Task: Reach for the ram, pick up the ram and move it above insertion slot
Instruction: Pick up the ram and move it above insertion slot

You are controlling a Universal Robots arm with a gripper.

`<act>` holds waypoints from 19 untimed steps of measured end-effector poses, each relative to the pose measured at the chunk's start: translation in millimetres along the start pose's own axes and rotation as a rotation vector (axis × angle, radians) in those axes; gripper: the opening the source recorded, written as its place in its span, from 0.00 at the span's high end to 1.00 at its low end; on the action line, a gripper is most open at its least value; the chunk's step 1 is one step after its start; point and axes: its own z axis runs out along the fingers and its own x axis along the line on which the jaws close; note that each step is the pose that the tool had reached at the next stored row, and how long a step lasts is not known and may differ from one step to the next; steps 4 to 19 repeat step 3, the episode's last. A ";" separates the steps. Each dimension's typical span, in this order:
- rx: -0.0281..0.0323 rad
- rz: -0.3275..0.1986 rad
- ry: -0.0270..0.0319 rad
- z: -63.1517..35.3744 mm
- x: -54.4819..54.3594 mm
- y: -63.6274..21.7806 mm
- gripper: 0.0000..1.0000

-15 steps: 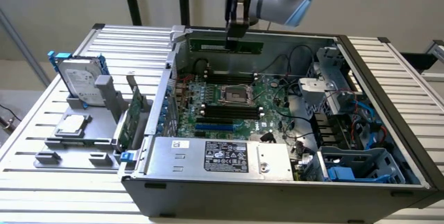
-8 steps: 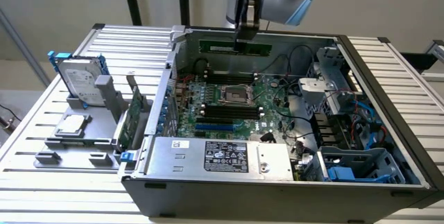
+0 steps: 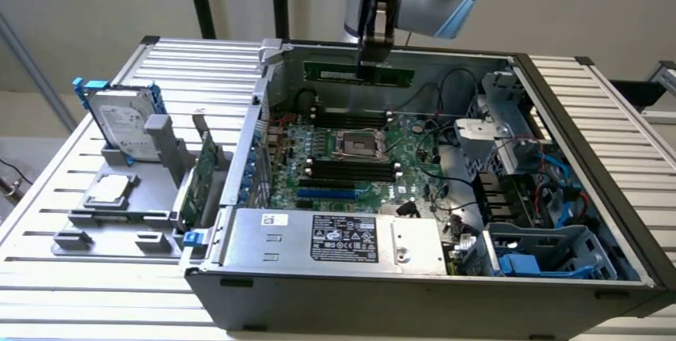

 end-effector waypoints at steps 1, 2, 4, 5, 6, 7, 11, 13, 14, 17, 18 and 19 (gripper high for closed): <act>0.0000 0.000 0.0000 0.0 0.0 0.0 0.86; 0.0000 0.000 0.0000 0.0 0.0 0.0 0.86; 0.0000 0.000 0.0000 0.0 0.0 0.0 0.86; 0.0000 0.000 0.0000 0.0 0.0 0.0 0.86; 0.0000 0.000 0.0000 0.0 0.0 0.0 0.86; 0.0000 0.000 0.0000 0.0 0.0 0.0 0.86; 0.0000 0.000 0.0000 0.0 0.0 0.0 0.86; 0.0000 0.000 0.0000 0.0 0.0 0.0 0.86; 0.0000 0.000 0.0000 0.0 0.0 0.0 0.86; 0.0000 0.000 0.0000 0.0 0.0 0.0 0.86; 0.0000 0.000 0.0000 0.0 0.0 0.0 0.86; 0.0000 0.000 0.0000 0.0 0.0 0.0 0.86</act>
